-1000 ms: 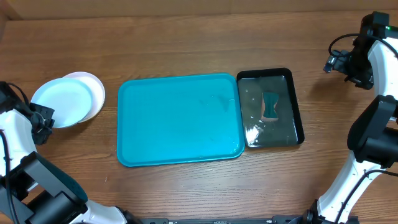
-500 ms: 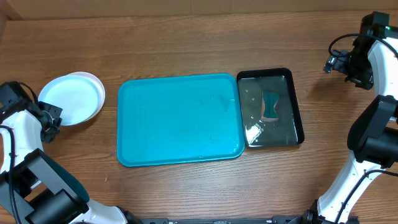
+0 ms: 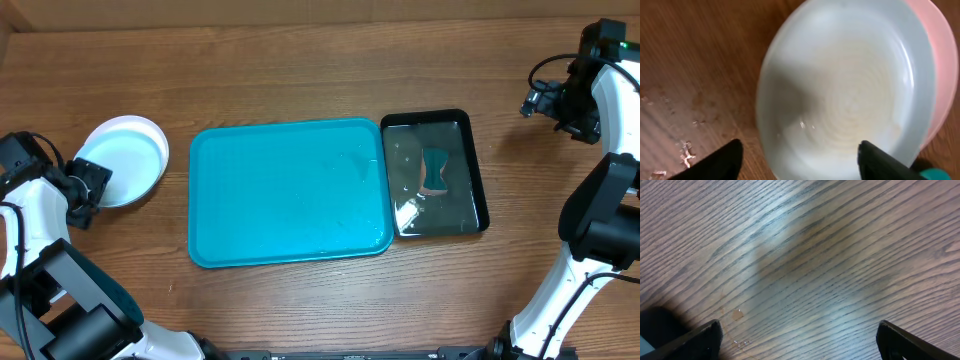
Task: Clean dirty plates on tray and stack at the side
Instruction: 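Carry the white plate left and set it on the plate stack, then release the plate and withdraw the left gripper toward the teal tray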
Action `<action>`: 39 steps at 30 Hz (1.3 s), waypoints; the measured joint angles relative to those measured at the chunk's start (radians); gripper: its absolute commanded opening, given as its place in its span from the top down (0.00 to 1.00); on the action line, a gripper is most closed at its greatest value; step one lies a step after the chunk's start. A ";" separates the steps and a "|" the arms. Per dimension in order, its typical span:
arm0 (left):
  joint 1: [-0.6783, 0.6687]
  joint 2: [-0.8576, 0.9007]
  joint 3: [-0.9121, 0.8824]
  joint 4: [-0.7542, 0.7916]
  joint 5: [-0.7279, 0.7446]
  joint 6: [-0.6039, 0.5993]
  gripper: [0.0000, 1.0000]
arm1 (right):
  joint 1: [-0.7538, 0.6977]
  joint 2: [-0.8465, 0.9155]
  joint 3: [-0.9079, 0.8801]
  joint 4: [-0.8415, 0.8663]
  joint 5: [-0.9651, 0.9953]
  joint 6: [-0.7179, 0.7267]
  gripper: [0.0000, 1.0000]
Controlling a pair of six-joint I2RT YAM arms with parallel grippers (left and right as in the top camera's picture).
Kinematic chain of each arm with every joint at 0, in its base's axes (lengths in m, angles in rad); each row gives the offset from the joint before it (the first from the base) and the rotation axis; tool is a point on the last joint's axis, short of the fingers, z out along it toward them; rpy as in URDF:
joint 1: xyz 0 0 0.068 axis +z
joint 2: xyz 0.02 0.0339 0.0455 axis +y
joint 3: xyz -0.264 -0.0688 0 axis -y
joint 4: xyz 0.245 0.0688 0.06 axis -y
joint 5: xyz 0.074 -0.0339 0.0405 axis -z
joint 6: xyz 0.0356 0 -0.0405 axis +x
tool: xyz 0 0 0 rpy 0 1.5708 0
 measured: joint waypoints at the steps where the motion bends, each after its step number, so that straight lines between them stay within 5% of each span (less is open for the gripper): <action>1: -0.004 0.000 0.000 0.000 0.016 0.015 0.19 | 0.000 0.000 0.000 0.000 0.000 0.001 0.00; 11: -0.089 0.000 0.000 -0.001 0.066 0.081 0.23 | 0.000 0.000 0.000 0.000 0.000 0.000 0.00; 14: -0.110 0.000 0.000 -0.013 0.044 0.089 0.43 | 0.000 0.000 0.000 0.000 0.000 0.001 0.00; 17: -0.111 0.000 0.000 -0.018 0.023 0.089 0.96 | 0.000 0.000 0.000 0.000 0.000 0.001 0.00; 26: -0.111 0.000 0.003 -0.067 0.038 0.084 0.96 | 0.000 0.000 0.000 0.000 0.000 0.000 0.00; 33: -0.076 0.000 0.007 -0.144 -0.137 -0.016 0.96 | 0.000 0.000 0.000 0.000 0.000 0.000 0.00; 39: -0.027 0.000 0.009 -0.154 -0.142 -0.050 0.96 | 0.000 0.000 0.000 -0.001 0.000 0.000 0.00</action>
